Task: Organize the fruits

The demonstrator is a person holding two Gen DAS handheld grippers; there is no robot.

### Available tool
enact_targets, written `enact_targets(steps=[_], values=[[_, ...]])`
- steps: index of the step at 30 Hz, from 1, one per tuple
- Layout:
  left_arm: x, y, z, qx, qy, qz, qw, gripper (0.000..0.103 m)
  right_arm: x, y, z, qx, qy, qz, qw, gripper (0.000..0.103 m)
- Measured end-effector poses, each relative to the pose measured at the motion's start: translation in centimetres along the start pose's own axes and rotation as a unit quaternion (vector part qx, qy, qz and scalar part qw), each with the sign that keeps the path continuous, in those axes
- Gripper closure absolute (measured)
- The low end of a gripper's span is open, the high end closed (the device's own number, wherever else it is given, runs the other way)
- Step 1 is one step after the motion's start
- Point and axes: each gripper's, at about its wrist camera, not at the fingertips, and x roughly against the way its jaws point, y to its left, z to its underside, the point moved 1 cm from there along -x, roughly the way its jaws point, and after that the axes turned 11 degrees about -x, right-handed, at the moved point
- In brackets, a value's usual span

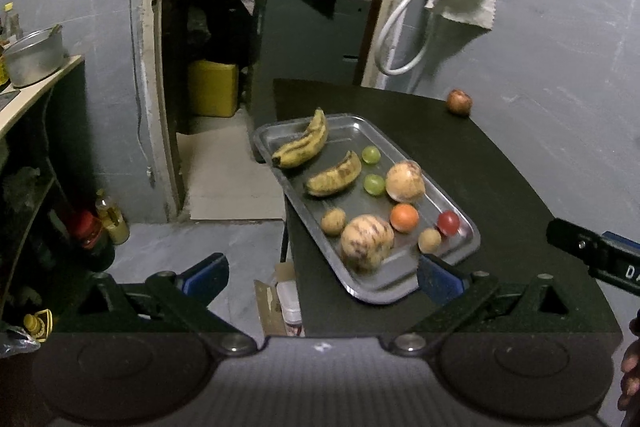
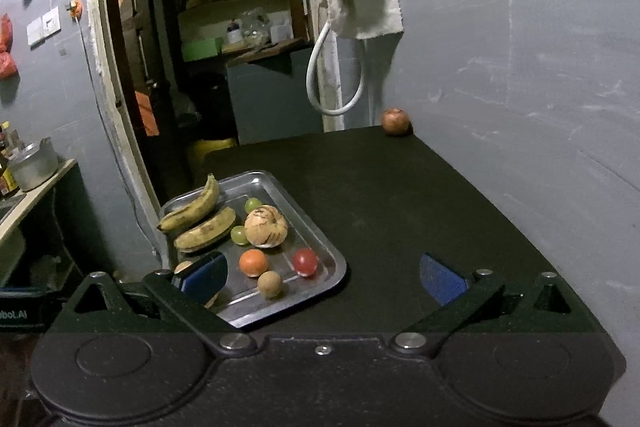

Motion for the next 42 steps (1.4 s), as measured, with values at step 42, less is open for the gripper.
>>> enact_targets(steps=[42], values=[[2.7,-5.7,5.5,-0.005,0.004,-0.021,0.9998,0.001,4.2,-7.4,2.2,0.069,0.054,-0.032,0.996,0.001]])
